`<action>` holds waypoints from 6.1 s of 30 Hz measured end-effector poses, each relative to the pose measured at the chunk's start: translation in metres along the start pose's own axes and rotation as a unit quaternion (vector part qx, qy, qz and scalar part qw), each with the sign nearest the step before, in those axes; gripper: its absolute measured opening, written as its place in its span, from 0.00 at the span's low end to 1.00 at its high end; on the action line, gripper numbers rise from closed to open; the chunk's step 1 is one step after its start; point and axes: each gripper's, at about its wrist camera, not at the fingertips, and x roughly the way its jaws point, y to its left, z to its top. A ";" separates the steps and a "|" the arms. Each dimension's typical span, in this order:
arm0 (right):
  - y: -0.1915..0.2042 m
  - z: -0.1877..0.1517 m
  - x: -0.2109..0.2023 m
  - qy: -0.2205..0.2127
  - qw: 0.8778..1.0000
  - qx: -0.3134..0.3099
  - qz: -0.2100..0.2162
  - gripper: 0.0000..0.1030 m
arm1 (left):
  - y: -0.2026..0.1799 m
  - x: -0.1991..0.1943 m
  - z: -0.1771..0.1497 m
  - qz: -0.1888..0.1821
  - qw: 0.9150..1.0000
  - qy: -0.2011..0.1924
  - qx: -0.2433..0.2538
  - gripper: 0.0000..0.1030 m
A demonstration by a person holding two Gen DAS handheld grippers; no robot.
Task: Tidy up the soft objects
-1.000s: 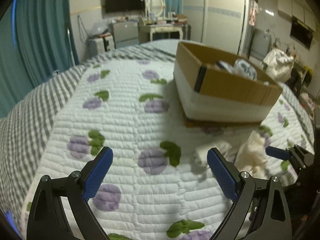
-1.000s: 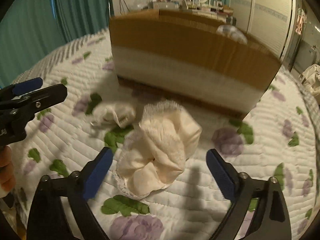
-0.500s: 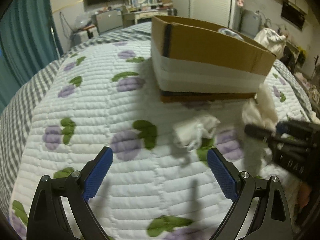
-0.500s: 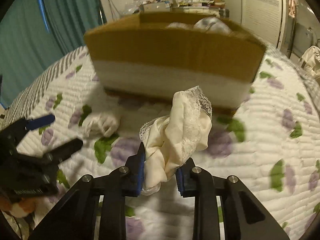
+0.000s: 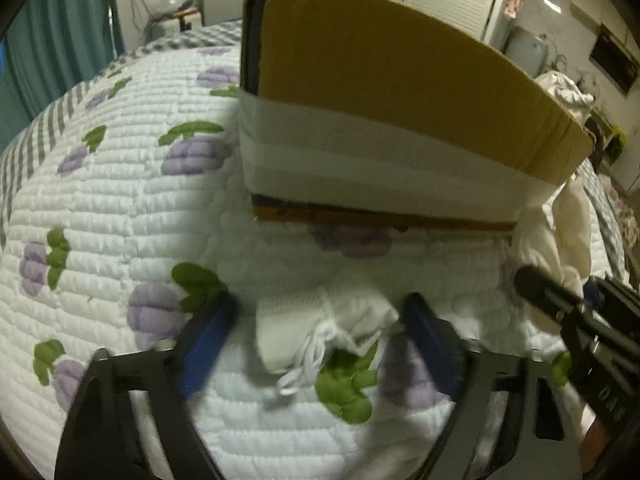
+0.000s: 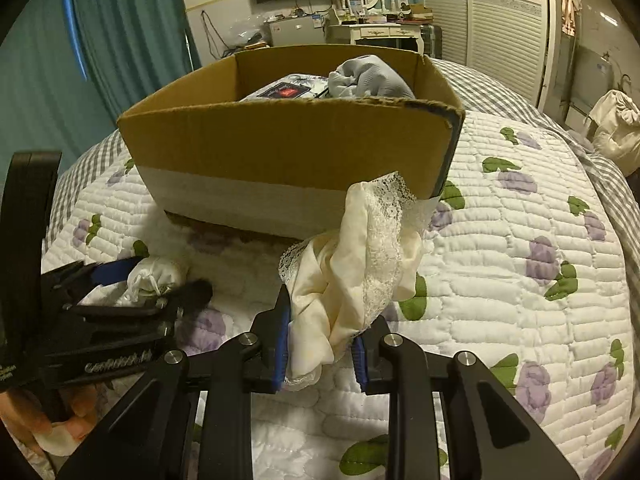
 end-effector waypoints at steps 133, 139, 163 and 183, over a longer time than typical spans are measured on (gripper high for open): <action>-0.017 0.024 -0.218 -0.270 0.962 0.035 -0.022 1.00 | -0.041 -0.249 -0.019 0.101 0.928 -0.356 0.032 0.97; -0.014 0.022 -0.207 -0.258 0.965 0.033 -0.026 1.00 | -0.036 -0.241 -0.019 0.091 0.935 -0.341 0.023 0.97; -0.001 0.022 -0.201 -0.251 0.968 0.016 -0.025 1.00 | -0.039 -0.236 -0.019 0.072 0.944 -0.321 0.030 0.97; -0.006 0.020 -0.200 -0.251 0.968 0.016 -0.025 1.00 | -0.038 -0.231 -0.019 0.078 0.946 -0.313 0.028 0.97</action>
